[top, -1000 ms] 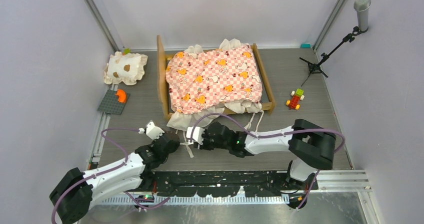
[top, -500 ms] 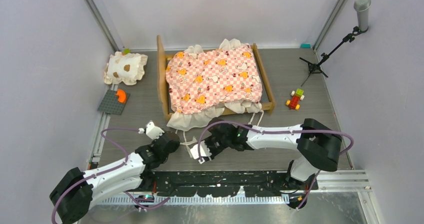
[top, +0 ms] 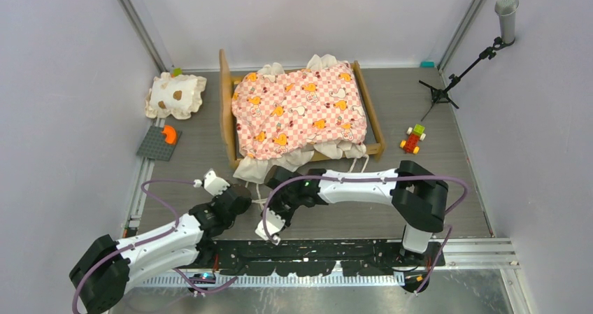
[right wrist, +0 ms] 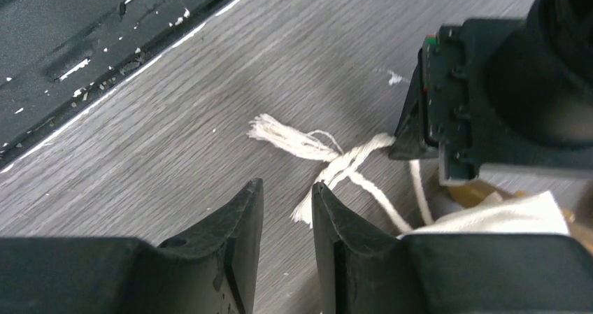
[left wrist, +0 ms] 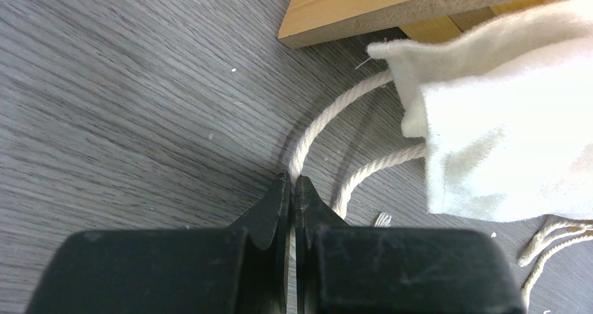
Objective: Set up the pet bed
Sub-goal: Tie the ropes to the bed frame.
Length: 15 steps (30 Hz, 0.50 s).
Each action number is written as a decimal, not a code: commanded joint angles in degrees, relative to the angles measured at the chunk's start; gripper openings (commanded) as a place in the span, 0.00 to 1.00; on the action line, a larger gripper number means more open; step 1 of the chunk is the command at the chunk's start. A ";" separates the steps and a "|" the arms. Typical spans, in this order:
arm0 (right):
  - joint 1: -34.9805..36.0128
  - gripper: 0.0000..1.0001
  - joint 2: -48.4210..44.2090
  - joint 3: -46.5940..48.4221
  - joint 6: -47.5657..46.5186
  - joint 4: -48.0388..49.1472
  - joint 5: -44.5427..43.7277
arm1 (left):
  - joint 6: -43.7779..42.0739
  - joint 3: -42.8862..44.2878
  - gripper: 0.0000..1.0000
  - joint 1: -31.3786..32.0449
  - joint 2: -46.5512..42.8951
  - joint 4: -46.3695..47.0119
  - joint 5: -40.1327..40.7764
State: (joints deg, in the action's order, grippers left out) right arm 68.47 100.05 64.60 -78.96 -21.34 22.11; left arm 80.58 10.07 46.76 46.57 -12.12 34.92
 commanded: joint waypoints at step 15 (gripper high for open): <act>3.76 0.37 10.92 14.84 -16.69 -16.34 -11.74 | 0.66 1.01 0.00 0.07 0.98 0.02 0.68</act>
State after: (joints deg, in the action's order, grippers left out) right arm 71.90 110.26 76.69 -92.38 -34.50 13.91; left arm 80.82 10.17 46.76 46.94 -12.08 34.89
